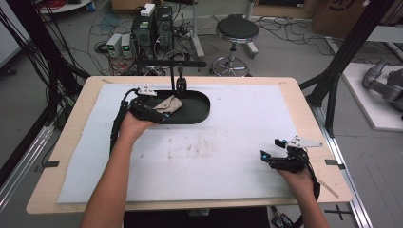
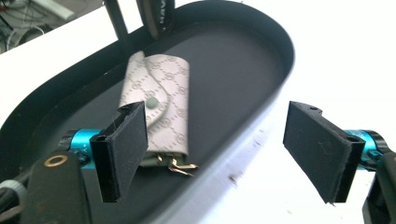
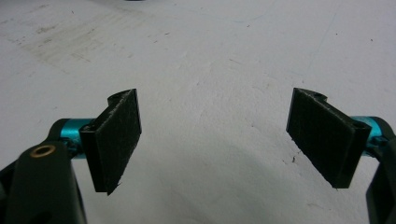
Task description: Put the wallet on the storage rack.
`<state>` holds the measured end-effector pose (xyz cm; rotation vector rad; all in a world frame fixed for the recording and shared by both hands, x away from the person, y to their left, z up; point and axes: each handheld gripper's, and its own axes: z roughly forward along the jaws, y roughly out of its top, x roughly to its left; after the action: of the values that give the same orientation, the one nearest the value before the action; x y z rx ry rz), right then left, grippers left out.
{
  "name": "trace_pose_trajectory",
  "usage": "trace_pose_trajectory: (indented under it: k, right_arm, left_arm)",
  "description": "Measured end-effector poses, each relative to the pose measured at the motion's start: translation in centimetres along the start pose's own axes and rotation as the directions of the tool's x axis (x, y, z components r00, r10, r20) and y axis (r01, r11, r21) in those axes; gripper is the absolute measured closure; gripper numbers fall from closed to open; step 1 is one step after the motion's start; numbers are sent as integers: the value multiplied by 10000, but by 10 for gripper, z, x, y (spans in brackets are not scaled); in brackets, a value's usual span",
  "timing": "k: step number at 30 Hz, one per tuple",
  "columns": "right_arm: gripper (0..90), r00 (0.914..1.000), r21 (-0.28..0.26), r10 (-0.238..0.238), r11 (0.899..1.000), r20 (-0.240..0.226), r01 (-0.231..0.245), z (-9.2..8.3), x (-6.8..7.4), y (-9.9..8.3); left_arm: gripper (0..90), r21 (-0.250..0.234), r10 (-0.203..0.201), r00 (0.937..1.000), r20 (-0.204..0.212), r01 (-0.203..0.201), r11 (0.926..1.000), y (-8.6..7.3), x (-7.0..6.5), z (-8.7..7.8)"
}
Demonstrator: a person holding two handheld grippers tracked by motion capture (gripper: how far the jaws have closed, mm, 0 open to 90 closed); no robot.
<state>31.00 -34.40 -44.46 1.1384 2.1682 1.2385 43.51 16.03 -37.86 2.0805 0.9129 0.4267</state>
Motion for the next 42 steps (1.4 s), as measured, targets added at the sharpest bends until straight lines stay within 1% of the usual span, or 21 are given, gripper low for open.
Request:
trace_pose_trajectory:
  k: [3,5,6,7,8,9,10,13,14,16,18,21,22,24,28,33,34,37,38,39,42]
  right_arm:
    - [183,10000,-24,-22,10000,18,22,0,0,0]
    - [183,10000,-33,-31,10000,18,31,0,-1,0]
    - [183,10000,-27,-3,10000,3,3,1,0,1]
    - [183,10000,-22,5,10000,-4,-5,1,0,1]
    - [183,10000,-23,-12,10000,-8,12,2,0,1]
    - [183,10000,5,6,10000,-37,-6,2,0,1]
    - [183,10000,1,-62,10000,-31,62,3,0,2]
    - [183,10000,42,-50,10000,-77,51,5,2,3]
    - [183,9999,29,-104,9999,-86,104,5,2,3]
    - [183,9999,30,-92,10000,-121,93,6,3,4]
    - [183,9999,24,-117,9999,-120,117,7,3,4]
    - [183,9998,36,-99,9999,-164,100,8,3,4]
    - [183,9998,24,-116,9999,-167,116,9,3,4]
    - [183,9998,17,-130,9999,-179,131,10,3,5]
    - [183,9998,2,-122,9999,-182,122,11,2,5]
    - [183,9998,-22,-87,10000,-180,87,12,2,5]
    - [183,9998,-75,-25,10000,-195,24,12,2,5]
    - [183,9997,-149,-72,9999,-233,69,13,3,6]
    - [183,9997,-110,-102,9999,-238,100,13,4,6]
    - [183,9996,-101,-112,9999,-250,110,13,4,6]
    - [183,9997,-96,-114,9999,-201,112,14,4,7]
  left_arm:
    - [217,-291,68,10000,8,-67,9996,-12,-12,-10]
    - [217,-352,79,10000,7,-79,9994,-15,-14,-13]
    - [216,-439,85,10000,-6,-85,9990,-21,-20,-17]
    - [215,-439,85,10000,-6,-85,9990,-21,-20,-17]
    - [215,-629,88,9999,79,-83,9980,-27,-26,-21]
    - [215,-629,88,9999,79,-83,9980,-27,-26,-21]
    - [215,-766,120,9999,118,-111,9970,-33,-31,-24]
    - [215,-856,146,9998,118,-136,9962,-37,-35,-27]
    - [215,-1040,124,9997,199,-102,9945,-43,-40,-31]
    - [214,-1066,151,9997,208,-128,9942,-45,-42,-33]
    - [214,-1218,70,9996,265,-37,9925,-52,-48,-37]
    - [214,-1233,56,9995,305,-18,9924,-57,-51,-39]
    - [214,-1311,23,9992,389,28,9914,-62,-55,-40]
    - [211,-1274,76,9993,362,-30,9919,-67,-58,-42]
    - [208,-1464,41,9990,455,26,9892,-73,-63,-45]
    - [207,-1517,5,9992,390,54,9884,-80,-71,-50]
    - [207,-1629,-38,9997,251,79,9866,-84,-75,-51]
    - [207,-1603,-59,9995,295,105,9870,-90,-77,-52]
    - [205,-1573,-87,9998,193,116,9875,-94,-78,-51]
    - [199,-1573,-87,9998,193,116,9875,-94,-78,-51]
    - [194,-1399,-112,9997,210,141,9901,-103,-79,-45]
